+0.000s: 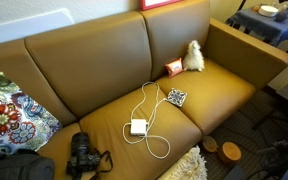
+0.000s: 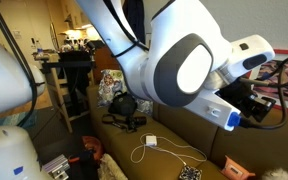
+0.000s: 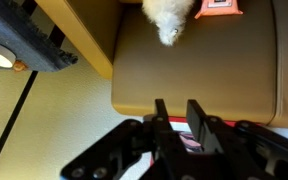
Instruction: Pick up the pillow
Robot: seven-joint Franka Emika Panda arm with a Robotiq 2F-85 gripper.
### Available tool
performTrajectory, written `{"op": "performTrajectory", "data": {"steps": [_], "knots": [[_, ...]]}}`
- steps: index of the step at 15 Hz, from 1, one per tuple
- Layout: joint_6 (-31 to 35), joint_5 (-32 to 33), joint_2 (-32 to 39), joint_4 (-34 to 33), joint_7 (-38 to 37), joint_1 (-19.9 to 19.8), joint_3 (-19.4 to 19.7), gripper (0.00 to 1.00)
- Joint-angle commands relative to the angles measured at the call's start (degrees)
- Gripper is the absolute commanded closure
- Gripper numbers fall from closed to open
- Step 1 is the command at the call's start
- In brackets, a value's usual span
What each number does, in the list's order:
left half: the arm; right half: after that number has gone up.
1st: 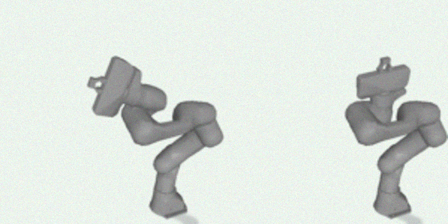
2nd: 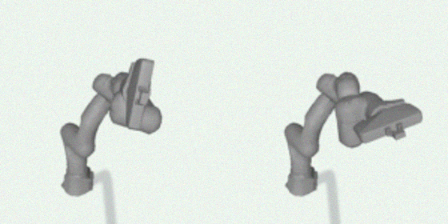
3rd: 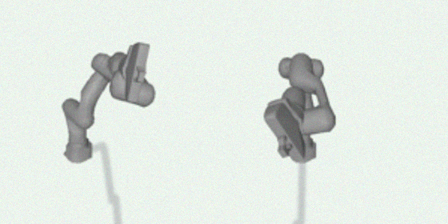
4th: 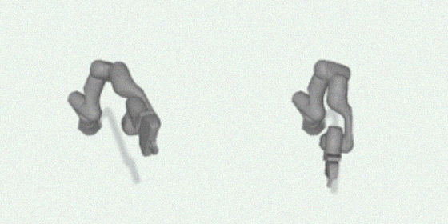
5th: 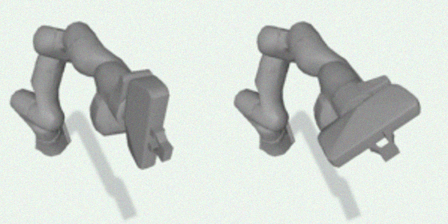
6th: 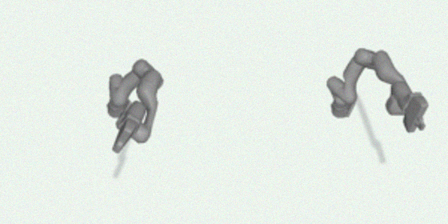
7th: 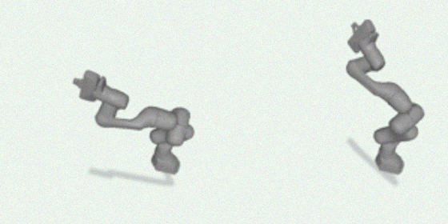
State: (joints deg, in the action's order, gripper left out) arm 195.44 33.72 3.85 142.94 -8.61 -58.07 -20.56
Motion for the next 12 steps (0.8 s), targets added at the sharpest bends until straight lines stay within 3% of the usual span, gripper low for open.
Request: {"op": "performTrajectory", "data": {"steps": [1, 3, 12], "knots": [[0.0, 0.3, 0.0, 0.0, -0.3, -0.1, 0.0, 0.64], [0.0, 0.5, 0.0, 0.1, -0.6, -0.1, 0.0, 0.55], [0.0, 0.5, 0.0, 0.1, -0.6, -0.1, 0.0, 0.55]]}}
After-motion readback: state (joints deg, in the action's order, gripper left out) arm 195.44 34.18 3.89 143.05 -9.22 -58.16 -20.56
